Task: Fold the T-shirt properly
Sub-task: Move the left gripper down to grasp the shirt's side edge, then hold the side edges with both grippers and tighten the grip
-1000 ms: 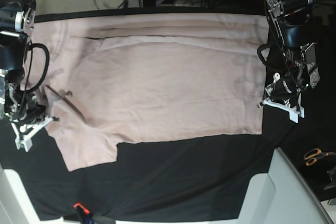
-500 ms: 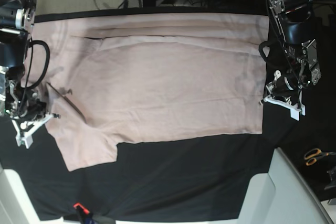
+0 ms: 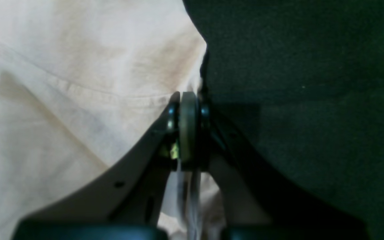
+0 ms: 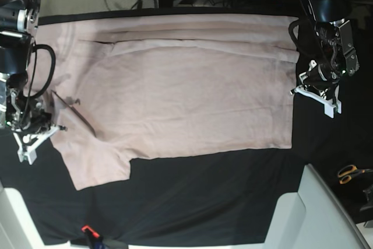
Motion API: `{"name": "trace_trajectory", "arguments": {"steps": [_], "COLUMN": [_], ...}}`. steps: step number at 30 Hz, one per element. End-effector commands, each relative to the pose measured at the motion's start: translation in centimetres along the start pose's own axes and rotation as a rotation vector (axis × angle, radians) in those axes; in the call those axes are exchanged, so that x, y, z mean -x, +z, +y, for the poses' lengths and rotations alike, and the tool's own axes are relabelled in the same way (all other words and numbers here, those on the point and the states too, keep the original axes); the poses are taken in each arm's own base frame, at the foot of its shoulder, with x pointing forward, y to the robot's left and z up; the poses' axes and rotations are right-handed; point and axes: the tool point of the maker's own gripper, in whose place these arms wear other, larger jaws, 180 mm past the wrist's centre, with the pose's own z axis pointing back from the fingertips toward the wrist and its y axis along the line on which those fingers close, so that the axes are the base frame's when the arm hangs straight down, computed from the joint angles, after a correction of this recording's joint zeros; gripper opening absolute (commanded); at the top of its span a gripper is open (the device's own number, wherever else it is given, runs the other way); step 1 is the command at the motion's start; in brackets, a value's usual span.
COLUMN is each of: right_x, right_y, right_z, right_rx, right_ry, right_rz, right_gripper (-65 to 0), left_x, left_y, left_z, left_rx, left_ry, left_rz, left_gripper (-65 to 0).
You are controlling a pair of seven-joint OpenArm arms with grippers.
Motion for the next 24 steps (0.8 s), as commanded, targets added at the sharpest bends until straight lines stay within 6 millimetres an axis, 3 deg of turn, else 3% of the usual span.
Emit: {"name": "trace_trajectory", "arguments": {"steps": [1,4,11,13,17,24], "right_x": [-2.7,-2.7,-2.7,-2.7,-2.7,-2.7], "right_y": [0.7,0.7,0.7,0.7,0.7,0.7], "right_z": [-0.5,-0.5,-0.5,-0.5,-0.5,-0.5], "right_rx": [0.005,0.005,0.005,0.005,0.005,0.006], "right_ry": [0.007,0.007,0.007,0.007,0.008,0.009], "right_rz": [-0.066,-0.066,-0.066,-0.066,-0.064,-0.063], "right_gripper": [-65.0,-65.0,-65.0,-65.0,-65.0,-65.0], "left_x": [0.8,0.4,-3.7,-4.5,-6.2,-8.4], "left_y": [0.3,0.7,2.2,2.7,3.4,2.0], "left_z": [1.2,1.1,-0.7,-1.0,-1.1,-2.1], "left_rx": [-0.042,-0.038,-0.016,-0.016,-0.019,0.008], "left_ry": [-0.02,-0.034,-0.077,-0.094,-0.119,-0.062], "left_rz": [0.048,0.03,-0.067,-0.078,-0.129,-0.133], "left_gripper": [-65.0,-65.0,-65.0,-56.6,-57.1,-56.3]}}
